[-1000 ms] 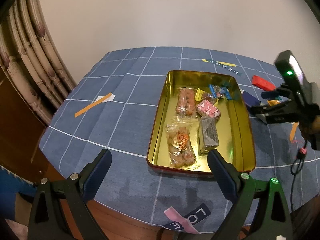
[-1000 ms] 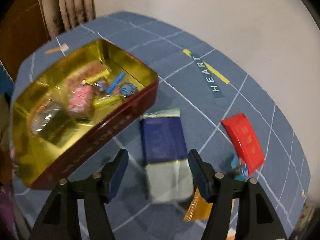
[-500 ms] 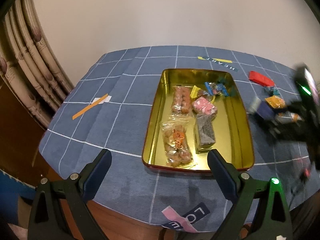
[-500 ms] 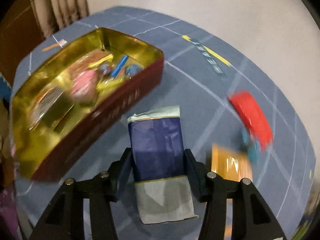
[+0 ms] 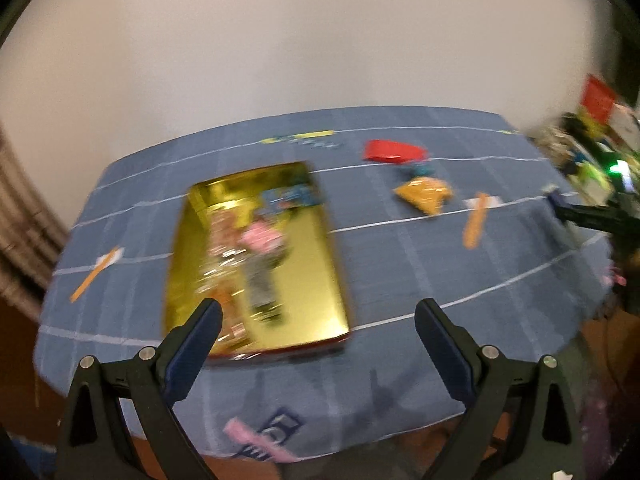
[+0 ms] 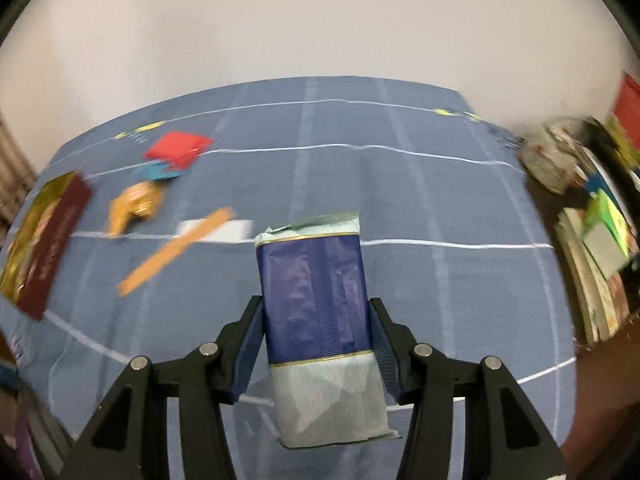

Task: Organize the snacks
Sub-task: 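Grasp the orange snack bag with the left tool while right tool holds the navy box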

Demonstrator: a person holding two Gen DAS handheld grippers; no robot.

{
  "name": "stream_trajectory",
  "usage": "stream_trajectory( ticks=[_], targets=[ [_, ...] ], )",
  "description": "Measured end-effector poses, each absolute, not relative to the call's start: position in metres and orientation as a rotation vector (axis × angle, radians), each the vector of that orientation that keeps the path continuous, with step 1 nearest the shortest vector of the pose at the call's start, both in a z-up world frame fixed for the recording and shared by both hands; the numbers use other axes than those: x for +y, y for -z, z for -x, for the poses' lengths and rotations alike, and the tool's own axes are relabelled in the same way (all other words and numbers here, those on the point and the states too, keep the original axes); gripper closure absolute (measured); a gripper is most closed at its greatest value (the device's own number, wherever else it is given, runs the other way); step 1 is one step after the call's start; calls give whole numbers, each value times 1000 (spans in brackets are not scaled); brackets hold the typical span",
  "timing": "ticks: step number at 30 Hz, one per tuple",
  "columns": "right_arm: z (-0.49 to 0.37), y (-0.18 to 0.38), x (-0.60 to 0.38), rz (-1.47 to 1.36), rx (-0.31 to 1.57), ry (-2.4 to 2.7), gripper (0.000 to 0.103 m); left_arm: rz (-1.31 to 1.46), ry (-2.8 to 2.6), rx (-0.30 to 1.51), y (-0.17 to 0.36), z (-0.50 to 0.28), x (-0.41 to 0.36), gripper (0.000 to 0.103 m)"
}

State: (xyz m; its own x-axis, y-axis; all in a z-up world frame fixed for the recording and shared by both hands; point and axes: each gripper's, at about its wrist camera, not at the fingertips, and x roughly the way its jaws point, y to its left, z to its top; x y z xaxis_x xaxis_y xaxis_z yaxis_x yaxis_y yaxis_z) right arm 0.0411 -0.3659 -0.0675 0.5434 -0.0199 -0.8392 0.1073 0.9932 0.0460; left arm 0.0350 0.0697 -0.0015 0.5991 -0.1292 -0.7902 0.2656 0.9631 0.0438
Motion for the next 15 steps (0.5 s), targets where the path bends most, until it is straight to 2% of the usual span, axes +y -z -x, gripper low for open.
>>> stream_trajectory(
  ticks=[8, 15],
  targets=[
    [-68, 94, -380, -174, 956, 151, 51, -217, 411, 962, 2, -97, -13, 6],
    [-83, 104, -382, -253, 911, 164, 51, -106, 467, 1092, 42, -174, -56, 6]
  ],
)
